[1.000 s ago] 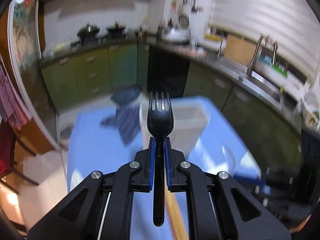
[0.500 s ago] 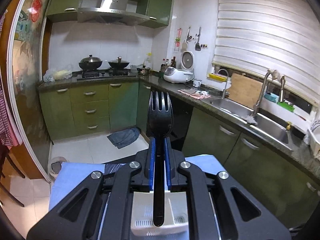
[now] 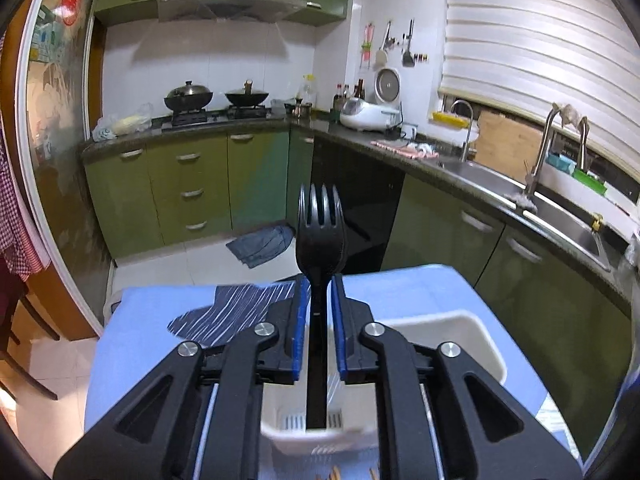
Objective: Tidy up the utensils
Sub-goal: 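Lower the fork into the white caddy and open the left gripper while the right carries the spoon over, then open the right gripper to drop the spoon into the caddy while the left returns to the chopsticks, then grasp one wooden chopstick with the left gripper while the right gripper grasps another chopstick, then carry the chopsticks over the caddy and open the left gripper to drop its chopstick in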
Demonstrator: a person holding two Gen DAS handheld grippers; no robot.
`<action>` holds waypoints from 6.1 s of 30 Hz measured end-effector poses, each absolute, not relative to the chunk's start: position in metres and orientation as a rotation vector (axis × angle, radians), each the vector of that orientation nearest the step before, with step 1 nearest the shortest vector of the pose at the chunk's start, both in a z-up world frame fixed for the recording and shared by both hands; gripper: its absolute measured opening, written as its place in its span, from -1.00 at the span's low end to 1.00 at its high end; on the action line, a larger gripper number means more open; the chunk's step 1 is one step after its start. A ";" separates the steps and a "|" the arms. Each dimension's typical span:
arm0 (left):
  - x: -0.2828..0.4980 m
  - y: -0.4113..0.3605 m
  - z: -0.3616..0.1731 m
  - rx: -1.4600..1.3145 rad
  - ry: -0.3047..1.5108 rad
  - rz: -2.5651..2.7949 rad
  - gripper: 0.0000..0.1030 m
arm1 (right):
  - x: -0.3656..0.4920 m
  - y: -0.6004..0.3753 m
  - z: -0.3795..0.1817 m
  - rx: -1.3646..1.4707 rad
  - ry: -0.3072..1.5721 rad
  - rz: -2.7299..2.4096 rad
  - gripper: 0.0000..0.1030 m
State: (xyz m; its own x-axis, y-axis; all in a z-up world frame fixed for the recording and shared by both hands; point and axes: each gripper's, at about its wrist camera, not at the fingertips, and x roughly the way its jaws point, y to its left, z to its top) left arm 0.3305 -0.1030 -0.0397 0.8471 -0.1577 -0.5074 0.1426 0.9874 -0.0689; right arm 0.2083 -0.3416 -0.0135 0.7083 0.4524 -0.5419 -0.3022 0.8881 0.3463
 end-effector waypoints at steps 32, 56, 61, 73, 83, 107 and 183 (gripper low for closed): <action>0.277 -0.090 -0.040 0.059 0.570 -0.161 -0.47 | 0.351 -0.277 0.025 0.221 0.331 0.273 -0.82; 0.237 -0.077 -0.045 0.046 0.679 -0.175 -0.31 | 0.286 -0.272 -0.052 0.107 0.415 0.266 -0.69; 0.235 -0.083 -0.070 0.061 0.822 -0.180 -0.30 | 0.247 -0.286 -0.050 0.084 0.450 0.234 -0.69; 0.251 -0.105 -0.137 0.123 1.126 -0.173 -0.61 | 0.225 -0.311 -0.126 0.031 0.843 0.238 -0.69; 0.258 -0.105 -0.159 0.104 1.228 -0.181 -0.77 | 0.236 -0.306 -0.148 0.051 0.929 0.286 -0.69; 0.259 -0.096 -0.156 0.122 1.197 -0.190 -0.88 | 0.251 -0.276 -0.171 -0.062 1.106 0.321 -0.45; 0.172 -0.054 -0.027 0.088 0.763 -0.324 -0.88 | 0.169 -0.296 -0.051 0.062 0.861 0.406 -0.88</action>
State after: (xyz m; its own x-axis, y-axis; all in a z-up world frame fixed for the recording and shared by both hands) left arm 0.1718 -0.0535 -0.0268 0.6760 -0.2559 -0.6910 0.3190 0.9470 -0.0387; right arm 0.1686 -0.2960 -0.0514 0.5802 0.3723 -0.7244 -0.3224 0.9218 0.2154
